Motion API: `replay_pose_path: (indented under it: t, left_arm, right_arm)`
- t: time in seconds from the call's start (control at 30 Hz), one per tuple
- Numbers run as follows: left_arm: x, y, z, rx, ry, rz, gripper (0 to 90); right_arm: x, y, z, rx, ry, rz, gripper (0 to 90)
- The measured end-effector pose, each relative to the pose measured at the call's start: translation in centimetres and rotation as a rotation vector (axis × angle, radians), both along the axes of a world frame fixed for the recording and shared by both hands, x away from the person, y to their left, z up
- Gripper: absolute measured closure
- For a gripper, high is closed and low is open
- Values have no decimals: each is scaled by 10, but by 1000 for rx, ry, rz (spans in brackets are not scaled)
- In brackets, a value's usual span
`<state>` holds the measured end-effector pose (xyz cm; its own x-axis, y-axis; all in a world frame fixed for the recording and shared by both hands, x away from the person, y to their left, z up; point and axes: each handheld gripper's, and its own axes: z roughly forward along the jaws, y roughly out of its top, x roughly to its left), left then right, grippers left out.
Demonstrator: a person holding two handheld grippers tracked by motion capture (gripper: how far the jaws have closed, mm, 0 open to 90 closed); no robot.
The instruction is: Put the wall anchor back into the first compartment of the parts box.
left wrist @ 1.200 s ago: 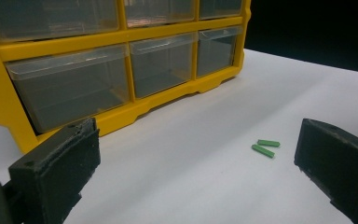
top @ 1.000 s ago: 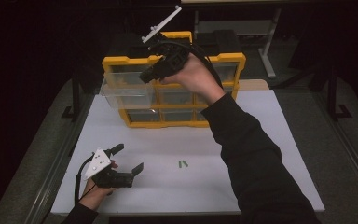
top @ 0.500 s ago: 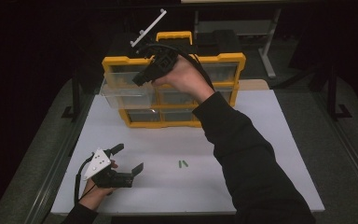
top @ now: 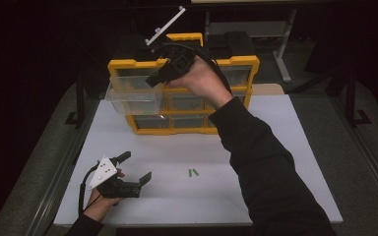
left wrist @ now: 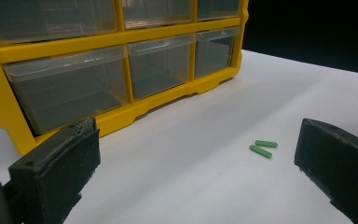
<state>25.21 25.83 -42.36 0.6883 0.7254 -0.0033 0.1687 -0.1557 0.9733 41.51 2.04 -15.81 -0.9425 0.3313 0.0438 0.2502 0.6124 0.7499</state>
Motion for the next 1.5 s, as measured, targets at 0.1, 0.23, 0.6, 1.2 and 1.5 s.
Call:
replay_pose_path:
  t: [0.1, 0.23, 0.6, 1.2, 1.5]
  left_arm:
    - [1, 0, -1, -7, -4, 1, 0]
    - [0, 0, 0, 2, -4, 0, 0]
    - [0, 0, 0, 8, -1, 1, 0]
    - [0, 0, 0, 7, -2, 3, 0]
    - [0, 0, 0, -5, -2, 5, 0]
  right_arm:
    - [-2, -8, 0, 3, -3, -10, 890]
    - [-2, -15, -4, -1, -6, -14, 890]
    - [-5, -31, -27, 11, 7, -28, 860]
    - [-10, -40, -66, -14, -22, -66, 552]
    - [-14, -46, -83, -2, 4, -106, 393]
